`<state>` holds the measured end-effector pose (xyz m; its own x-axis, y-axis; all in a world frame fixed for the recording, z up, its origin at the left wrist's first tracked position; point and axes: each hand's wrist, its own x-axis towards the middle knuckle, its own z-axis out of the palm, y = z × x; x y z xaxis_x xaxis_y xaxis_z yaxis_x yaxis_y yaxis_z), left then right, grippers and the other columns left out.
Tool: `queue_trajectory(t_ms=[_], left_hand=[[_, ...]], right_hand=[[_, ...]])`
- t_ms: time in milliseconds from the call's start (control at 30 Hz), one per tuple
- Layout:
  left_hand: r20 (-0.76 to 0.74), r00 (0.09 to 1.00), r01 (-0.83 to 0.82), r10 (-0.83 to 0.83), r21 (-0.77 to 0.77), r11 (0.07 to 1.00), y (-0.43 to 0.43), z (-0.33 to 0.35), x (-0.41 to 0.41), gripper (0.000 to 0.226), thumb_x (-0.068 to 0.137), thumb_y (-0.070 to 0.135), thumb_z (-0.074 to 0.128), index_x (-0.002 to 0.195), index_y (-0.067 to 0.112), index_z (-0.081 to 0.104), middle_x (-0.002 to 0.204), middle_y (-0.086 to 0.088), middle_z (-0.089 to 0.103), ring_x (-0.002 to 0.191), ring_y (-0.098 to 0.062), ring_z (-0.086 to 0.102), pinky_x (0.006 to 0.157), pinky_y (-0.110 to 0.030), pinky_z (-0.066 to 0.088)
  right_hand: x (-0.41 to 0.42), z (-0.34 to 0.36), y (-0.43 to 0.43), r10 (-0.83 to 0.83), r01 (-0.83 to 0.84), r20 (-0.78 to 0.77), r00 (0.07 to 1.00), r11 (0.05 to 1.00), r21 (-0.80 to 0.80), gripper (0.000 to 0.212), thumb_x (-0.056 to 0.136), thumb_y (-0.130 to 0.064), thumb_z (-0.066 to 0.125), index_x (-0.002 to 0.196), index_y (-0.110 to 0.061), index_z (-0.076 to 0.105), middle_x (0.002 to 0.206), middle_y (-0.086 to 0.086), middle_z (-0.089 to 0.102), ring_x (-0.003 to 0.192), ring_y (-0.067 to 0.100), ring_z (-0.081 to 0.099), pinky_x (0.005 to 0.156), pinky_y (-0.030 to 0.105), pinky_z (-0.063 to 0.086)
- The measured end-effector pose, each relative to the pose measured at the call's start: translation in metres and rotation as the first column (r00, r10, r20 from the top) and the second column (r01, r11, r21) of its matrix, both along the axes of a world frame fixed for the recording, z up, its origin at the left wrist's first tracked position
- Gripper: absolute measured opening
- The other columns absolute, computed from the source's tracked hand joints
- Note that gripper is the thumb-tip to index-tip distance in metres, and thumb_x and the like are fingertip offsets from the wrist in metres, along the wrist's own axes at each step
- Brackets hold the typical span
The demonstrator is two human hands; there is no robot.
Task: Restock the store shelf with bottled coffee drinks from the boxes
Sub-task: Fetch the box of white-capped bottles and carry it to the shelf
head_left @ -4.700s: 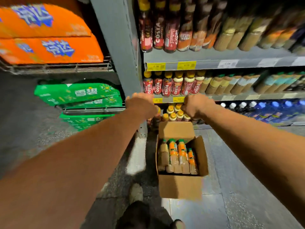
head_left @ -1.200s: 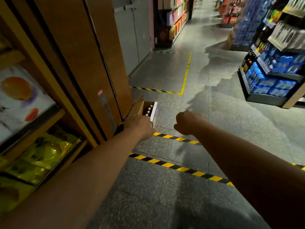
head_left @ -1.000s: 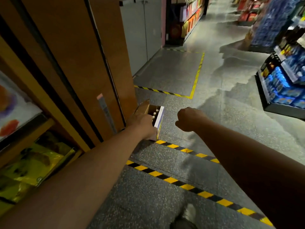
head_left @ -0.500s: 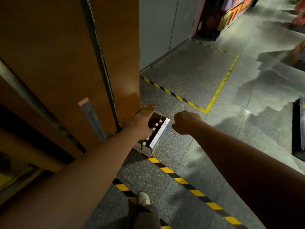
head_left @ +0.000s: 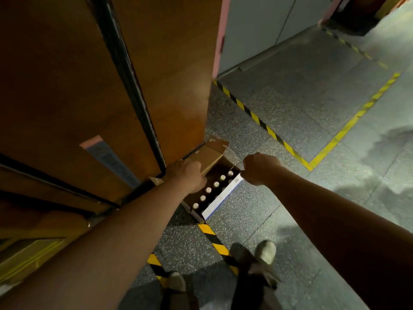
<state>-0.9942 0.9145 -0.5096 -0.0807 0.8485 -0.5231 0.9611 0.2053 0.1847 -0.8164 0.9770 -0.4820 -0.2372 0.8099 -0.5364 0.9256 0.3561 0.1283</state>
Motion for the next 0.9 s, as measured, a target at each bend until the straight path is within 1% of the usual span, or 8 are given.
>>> queue_trajectory(t_ms=[133, 200, 300, 433, 533, 633, 800, 900], left_hand=[[-0.013, 0.989, -0.148, 0.148, -0.054, 0.987, 0.033, -0.034, 0.007, 0.037, 0.091, 0.043, 0.049, 0.117, 0.018, 0.057, 0.120, -0.005, 0.059, 0.107, -0.027, 0.055, 0.087, -0.038, 0.046], [-0.006, 0.972, -0.236, 0.236, -0.062, 0.970, 0.043, -0.053, 0.015, 0.035, 0.092, 0.039, 0.048, 0.115, 0.015, 0.058, 0.116, -0.006, 0.059, 0.102, -0.024, 0.055, 0.079, -0.034, 0.042], [0.002, 0.939, -0.344, 0.345, -0.092, 0.935, 0.051, -0.083, 0.025, 0.027, 0.093, 0.036, 0.046, 0.096, 0.011, 0.053, 0.103, -0.009, 0.059, 0.093, -0.027, 0.056, 0.069, -0.031, 0.038], [-0.020, 0.882, -0.464, 0.470, -0.198, 0.863, 0.055, -0.120, 0.033, 0.035, 0.093, 0.042, 0.046, 0.114, 0.016, 0.056, 0.106, -0.008, 0.059, 0.099, -0.029, 0.057, 0.080, -0.035, 0.044], [-0.071, 0.851, -0.522, 0.520, -0.214, 0.826, 0.059, -0.154, 0.027, 0.030, 0.091, 0.038, 0.046, 0.107, 0.017, 0.061, 0.101, -0.007, 0.062, 0.090, -0.028, 0.059, 0.071, -0.031, 0.045], [-0.059, 0.813, -0.579, 0.580, -0.197, 0.791, 0.066, -0.196, 0.023, 0.024, 0.089, 0.036, 0.047, 0.096, 0.015, 0.057, 0.097, -0.009, 0.062, 0.080, -0.027, 0.055, 0.069, -0.032, 0.045], [-0.014, 0.756, -0.644, 0.654, -0.197, 0.739, 0.078, -0.285, 0.031, 0.028, 0.088, 0.040, 0.049, 0.102, 0.018, 0.060, 0.104, -0.008, 0.063, 0.096, -0.029, 0.059, 0.083, -0.037, 0.048], [-0.009, 0.691, -0.710, 0.722, -0.192, 0.677, 0.079, -0.339, 0.039, 0.020, 0.087, 0.039, 0.052, 0.087, 0.020, 0.056, 0.099, -0.008, 0.063, 0.093, -0.029, 0.059, 0.073, -0.033, 0.044]], right_hand=[[-0.006, -0.037, 0.064, 0.119, -0.122, -0.046, 0.992, 0.990, -0.067, 0.030, 0.091, -0.031, 0.049, 0.114, -0.016, 0.059, 0.117, 0.008, 0.062, 0.108, 0.027, 0.059, 0.084, 0.036, 0.044], [-0.008, -0.060, 0.092, 0.186, -0.190, -0.048, 0.981, 0.976, -0.104, 0.033, 0.091, -0.033, 0.047, 0.116, -0.016, 0.058, 0.119, 0.009, 0.061, 0.110, 0.029, 0.058, 0.088, 0.038, 0.045], [-0.005, -0.095, 0.122, 0.274, -0.275, -0.023, 0.961, 0.950, -0.147, 0.035, 0.093, -0.037, 0.045, 0.117, -0.014, 0.057, 0.118, 0.011, 0.061, 0.109, 0.030, 0.058, 0.090, 0.039, 0.044], [0.002, -0.135, 0.143, 0.346, -0.340, -0.011, 0.938, 0.915, -0.216, 0.033, 0.090, -0.031, 0.051, 0.116, -0.013, 0.057, 0.115, 0.011, 0.063, 0.106, 0.030, 0.059, 0.084, 0.036, 0.043], [-0.002, -0.167, 0.156, 0.364, -0.353, 0.001, 0.931, 0.904, -0.241, 0.039, 0.090, -0.033, 0.051, 0.122, -0.011, 0.056, 0.119, 0.013, 0.062, 0.108, 0.031, 0.059, 0.083, 0.035, 0.045], [-0.007, -0.204, 0.166, 0.344, -0.335, -0.005, 0.939, 0.912, -0.238, 0.039, 0.090, -0.033, 0.050, 0.121, -0.012, 0.056, 0.118, 0.014, 0.061, 0.108, 0.031, 0.059, 0.083, 0.034, 0.044], [-0.008, -0.284, 0.186, 0.341, -0.325, 0.022, 0.940, 0.912, -0.250, 0.041, 0.091, -0.038, 0.049, 0.120, -0.011, 0.058, 0.119, 0.015, 0.060, 0.109, 0.032, 0.057, 0.087, 0.036, 0.045], [-0.005, -0.335, 0.199, 0.366, -0.340, 0.054, 0.929, 0.902, -0.268, 0.042, 0.091, -0.038, 0.051, 0.122, -0.011, 0.057, 0.121, 0.015, 0.058, 0.111, 0.033, 0.056, 0.085, 0.036, 0.044]])
